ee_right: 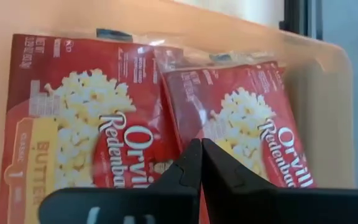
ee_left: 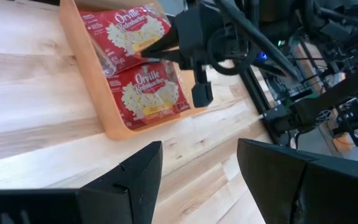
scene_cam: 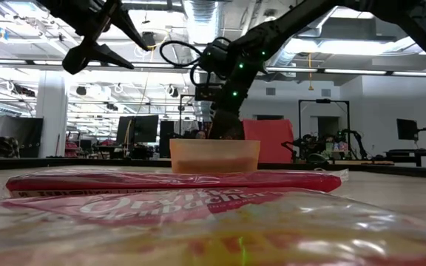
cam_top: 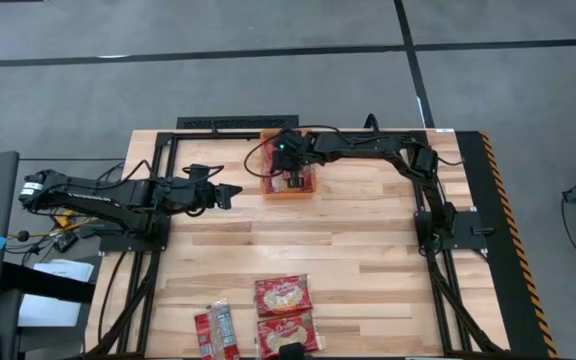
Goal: Sort popcorn bags into baskets
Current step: Put the red popcorn bag into the orange bin
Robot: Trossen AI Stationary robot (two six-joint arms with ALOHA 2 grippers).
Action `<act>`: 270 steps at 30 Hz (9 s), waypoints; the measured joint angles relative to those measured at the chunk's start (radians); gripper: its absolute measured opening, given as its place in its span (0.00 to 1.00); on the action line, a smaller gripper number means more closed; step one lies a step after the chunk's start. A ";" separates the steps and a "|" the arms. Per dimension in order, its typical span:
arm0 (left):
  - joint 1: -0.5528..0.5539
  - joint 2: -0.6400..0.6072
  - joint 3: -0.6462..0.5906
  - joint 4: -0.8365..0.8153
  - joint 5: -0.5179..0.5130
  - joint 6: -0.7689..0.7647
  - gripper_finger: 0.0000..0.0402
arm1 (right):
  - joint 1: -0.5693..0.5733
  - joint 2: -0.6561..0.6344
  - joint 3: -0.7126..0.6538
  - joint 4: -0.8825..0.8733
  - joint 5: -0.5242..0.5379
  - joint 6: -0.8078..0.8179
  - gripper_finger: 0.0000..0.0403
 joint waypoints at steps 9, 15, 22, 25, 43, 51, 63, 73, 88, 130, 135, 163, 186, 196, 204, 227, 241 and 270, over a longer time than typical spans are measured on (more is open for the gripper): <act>0.000 0.000 0.000 -0.060 0.077 0.011 0.49 | 0.014 -0.011 0.294 -0.307 -0.015 0.039 0.06; -0.012 0.000 0.000 -0.091 0.072 0.007 0.49 | -0.058 -0.002 0.319 -0.402 0.067 0.025 0.04; -0.024 0.000 0.000 -0.121 0.071 -0.011 0.49 | -0.152 0.005 0.250 -0.373 0.071 0.101 0.03; -0.024 0.000 0.000 -0.133 0.059 -0.018 0.49 | -0.170 0.006 0.225 -0.395 0.060 0.123 0.05; -0.024 0.000 0.000 -0.132 0.047 -0.021 0.49 | -0.102 0.006 0.162 -0.377 0.061 0.126 0.05; -0.024 0.000 0.000 -0.132 0.047 -0.021 0.49 | -0.138 0.001 0.163 -0.373 0.122 0.180 0.04; -0.024 0.000 0.000 -0.131 0.044 -0.029 0.49 | -0.126 0.038 0.163 -0.400 0.069 0.193 0.02; -0.024 0.000 0.000 -0.131 0.043 -0.029 0.49 | -0.109 0.038 0.163 -0.423 -0.069 0.237 0.08; -0.024 0.000 0.000 -0.131 0.024 -0.029 0.49 | 0.082 0.035 0.163 -0.271 -0.060 0.078 0.06; -0.023 0.001 0.000 -0.147 0.017 -0.036 0.49 | 0.023 0.088 0.162 -0.196 -0.079 0.118 0.03; -0.024 0.001 0.000 -0.149 0.017 -0.029 0.49 | 0.003 0.087 0.162 -0.134 -0.041 0.121 0.07; -0.022 0.001 0.000 -0.206 0.015 -0.035 0.49 | -0.001 0.103 0.163 -0.089 -0.058 0.088 0.03; 0.178 0.272 0.013 0.314 0.276 0.425 0.01 | -0.014 -0.370 0.163 -0.628 0.023 0.147 0.02; 0.362 0.627 0.295 0.146 0.398 0.770 0.00 | -0.010 -0.595 0.163 -0.705 0.072 0.325 0.01; 0.397 0.890 0.566 -0.047 0.451 0.923 0.00 | 0.005 -0.654 0.163 -0.777 0.081 0.392 0.04; 0.469 1.081 0.684 -0.251 0.350 0.932 0.00 | 0.073 -0.660 0.163 -0.843 0.131 0.394 0.03; 0.474 1.048 0.663 -0.118 0.353 0.960 0.00 | 0.079 -0.659 0.163 -0.883 0.123 0.395 0.02; 0.526 1.086 0.665 -0.025 0.593 0.921 0.00 | 0.071 -0.650 0.162 -0.868 0.122 0.395 0.02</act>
